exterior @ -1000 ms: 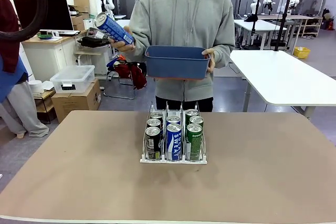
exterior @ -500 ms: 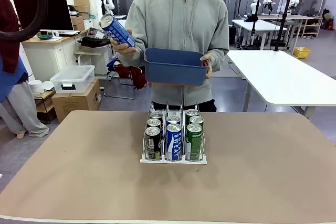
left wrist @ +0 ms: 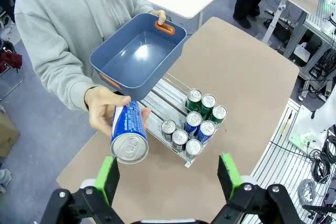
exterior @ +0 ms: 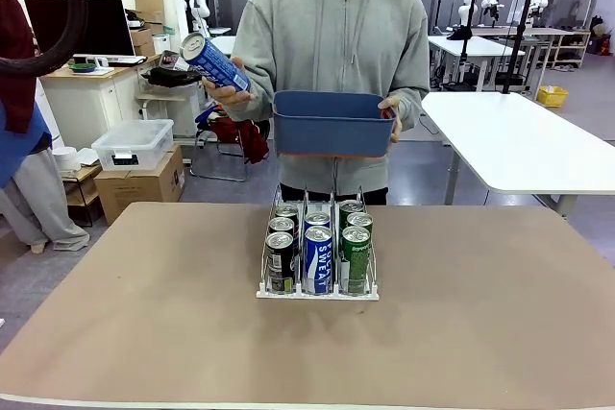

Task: Fill the beverage cans into the dispenser.
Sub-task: Pick up the Ionic drink handed by the human.

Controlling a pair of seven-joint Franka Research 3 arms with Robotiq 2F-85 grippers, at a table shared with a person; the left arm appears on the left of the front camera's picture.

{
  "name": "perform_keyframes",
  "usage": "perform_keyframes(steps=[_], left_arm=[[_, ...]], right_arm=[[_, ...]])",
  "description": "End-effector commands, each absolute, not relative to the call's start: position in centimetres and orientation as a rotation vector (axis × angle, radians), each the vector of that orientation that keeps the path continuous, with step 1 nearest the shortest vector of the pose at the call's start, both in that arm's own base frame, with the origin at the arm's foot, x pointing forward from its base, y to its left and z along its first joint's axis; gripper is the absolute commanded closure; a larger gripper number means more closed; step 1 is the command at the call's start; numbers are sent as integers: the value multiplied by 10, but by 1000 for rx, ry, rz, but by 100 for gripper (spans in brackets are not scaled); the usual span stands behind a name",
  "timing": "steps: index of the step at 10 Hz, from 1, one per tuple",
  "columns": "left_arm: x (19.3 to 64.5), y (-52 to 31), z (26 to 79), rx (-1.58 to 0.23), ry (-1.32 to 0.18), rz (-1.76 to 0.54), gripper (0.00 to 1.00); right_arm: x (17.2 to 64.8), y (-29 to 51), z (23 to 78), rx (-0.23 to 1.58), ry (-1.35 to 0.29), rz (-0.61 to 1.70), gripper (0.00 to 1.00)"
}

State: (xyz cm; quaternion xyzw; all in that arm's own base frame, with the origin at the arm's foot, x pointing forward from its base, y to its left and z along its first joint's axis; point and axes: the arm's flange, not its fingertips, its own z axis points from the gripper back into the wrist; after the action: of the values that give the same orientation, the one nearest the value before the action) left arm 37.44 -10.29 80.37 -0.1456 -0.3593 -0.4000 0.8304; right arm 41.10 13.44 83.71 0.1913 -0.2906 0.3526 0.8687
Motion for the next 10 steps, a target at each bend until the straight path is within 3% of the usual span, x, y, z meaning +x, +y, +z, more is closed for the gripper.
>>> perform_keyframes(steps=[1, 10], left_arm=[[376, -104, 798, -276, -768, -851, 0], [390, -114, 758, -197, -868, -745, 0]], right_arm=[[409, 132, 836, 404, -601, 736, 0], [409, 132, 836, 404, -601, 736, 0]])
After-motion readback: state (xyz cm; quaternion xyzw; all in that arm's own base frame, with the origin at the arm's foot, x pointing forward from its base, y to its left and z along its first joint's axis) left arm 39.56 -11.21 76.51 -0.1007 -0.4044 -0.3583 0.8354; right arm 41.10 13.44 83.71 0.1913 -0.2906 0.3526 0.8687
